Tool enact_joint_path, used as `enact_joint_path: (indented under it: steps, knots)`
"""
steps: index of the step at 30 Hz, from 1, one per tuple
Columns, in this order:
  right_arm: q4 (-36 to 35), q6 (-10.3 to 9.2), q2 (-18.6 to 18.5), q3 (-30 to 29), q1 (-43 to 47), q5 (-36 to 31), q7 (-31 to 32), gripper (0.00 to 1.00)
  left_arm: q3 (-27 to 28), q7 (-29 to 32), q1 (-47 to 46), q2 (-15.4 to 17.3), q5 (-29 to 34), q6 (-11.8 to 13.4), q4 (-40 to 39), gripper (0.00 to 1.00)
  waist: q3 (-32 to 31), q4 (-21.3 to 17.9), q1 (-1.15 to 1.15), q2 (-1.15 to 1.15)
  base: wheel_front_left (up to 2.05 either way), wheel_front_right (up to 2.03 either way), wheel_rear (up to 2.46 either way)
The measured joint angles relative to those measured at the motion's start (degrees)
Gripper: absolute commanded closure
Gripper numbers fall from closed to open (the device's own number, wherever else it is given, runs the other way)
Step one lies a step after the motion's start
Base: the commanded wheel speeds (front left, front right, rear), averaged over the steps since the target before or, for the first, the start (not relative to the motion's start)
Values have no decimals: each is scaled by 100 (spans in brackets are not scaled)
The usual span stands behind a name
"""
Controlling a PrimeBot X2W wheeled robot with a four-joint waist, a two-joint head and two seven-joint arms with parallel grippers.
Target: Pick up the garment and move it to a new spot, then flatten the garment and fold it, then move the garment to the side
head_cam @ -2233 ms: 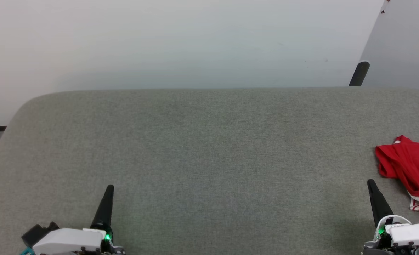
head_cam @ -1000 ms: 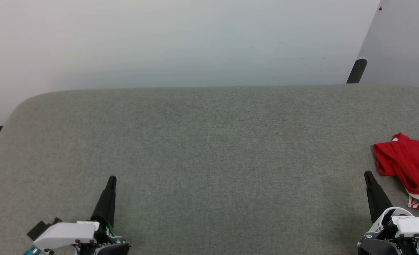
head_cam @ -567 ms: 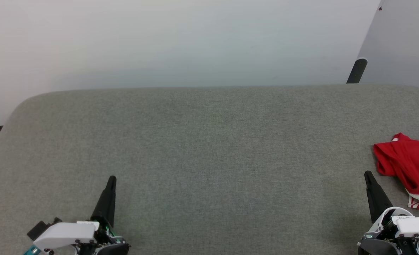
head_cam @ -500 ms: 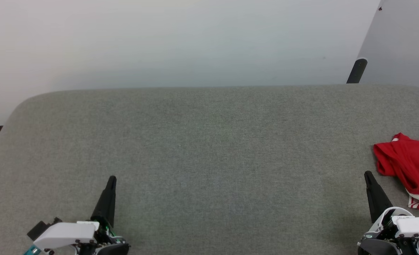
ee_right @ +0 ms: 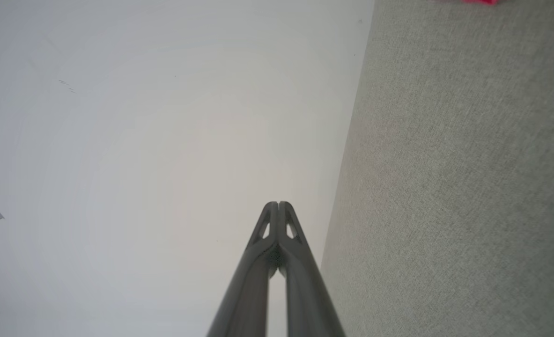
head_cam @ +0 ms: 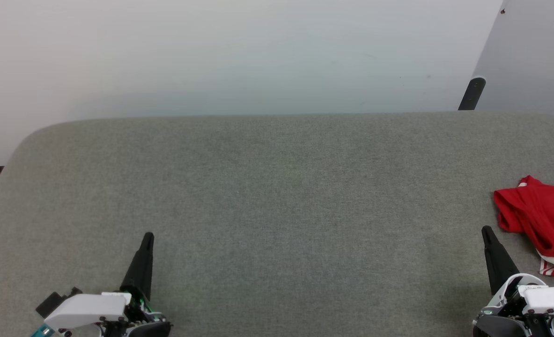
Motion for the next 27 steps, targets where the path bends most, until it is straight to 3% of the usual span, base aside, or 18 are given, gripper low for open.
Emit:
enact_joint_path:
  steps: [27]
  knots:
    - [0,0,0,0,0,0,0,100,-1,0,-1,-1,0,0,0,100,0,0,0,0,0,0,0]
